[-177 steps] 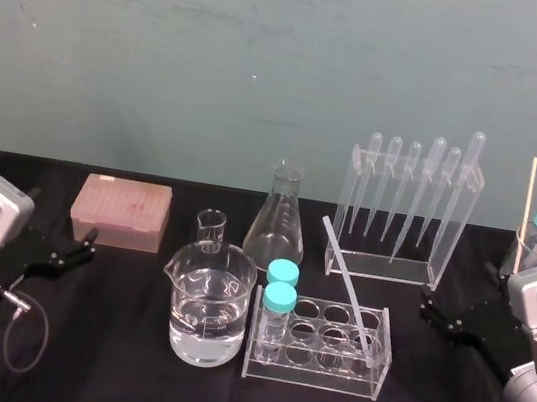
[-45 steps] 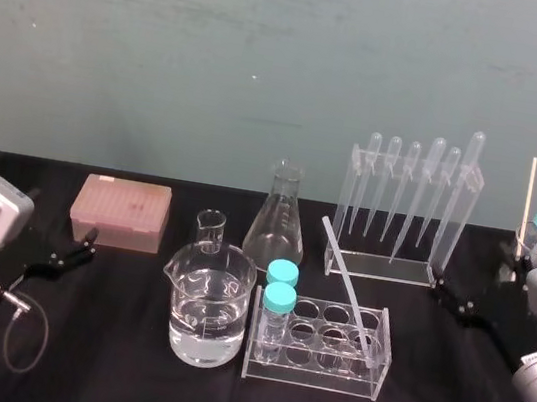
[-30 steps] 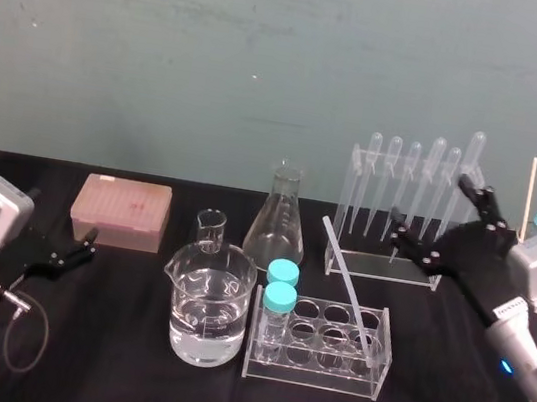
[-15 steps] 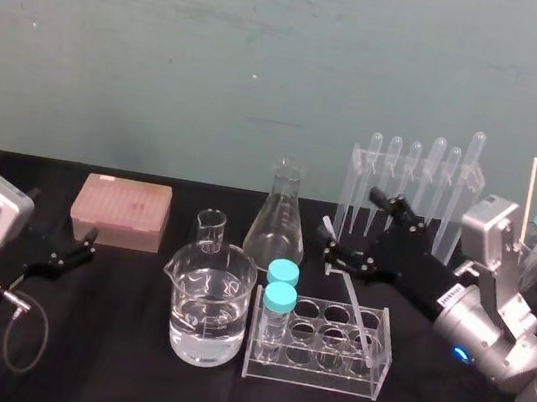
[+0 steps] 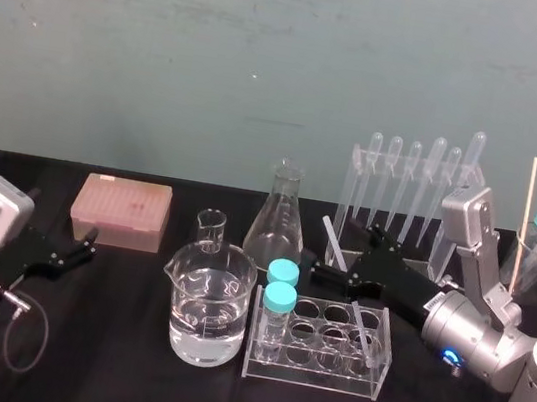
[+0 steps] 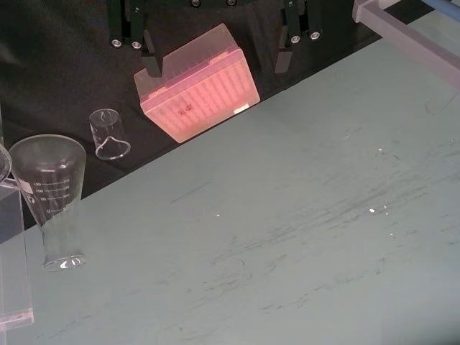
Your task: Pick up the stirring rod with one hand, then place it down.
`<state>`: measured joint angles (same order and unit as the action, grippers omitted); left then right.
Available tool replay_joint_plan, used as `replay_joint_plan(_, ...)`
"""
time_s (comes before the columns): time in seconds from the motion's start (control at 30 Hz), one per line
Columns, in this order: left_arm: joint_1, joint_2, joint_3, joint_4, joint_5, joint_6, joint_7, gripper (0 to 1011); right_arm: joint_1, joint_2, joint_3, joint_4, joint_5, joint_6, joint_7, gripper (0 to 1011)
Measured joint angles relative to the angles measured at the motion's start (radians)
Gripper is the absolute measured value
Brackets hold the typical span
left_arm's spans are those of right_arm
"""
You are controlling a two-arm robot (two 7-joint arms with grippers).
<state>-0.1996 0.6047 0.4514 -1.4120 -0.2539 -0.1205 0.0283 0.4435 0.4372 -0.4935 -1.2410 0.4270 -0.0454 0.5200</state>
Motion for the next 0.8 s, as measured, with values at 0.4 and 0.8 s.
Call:
replay_joint_plan(0.4, 0.000, 0.000, 0.000, 0.000, 0.000, 0.000, 0.000, 1000, 0.000, 0.001, 0.000, 0.000, 0.000, -0.007, 0.000, 1002)
replay_joint_plan(0.8, 0.000, 0.000, 0.000, 0.000, 0.000, 0.000, 0.000, 1000, -0.001, 0.002, -0.001, -0.001, 0.000, -0.011, 0.001, 760)
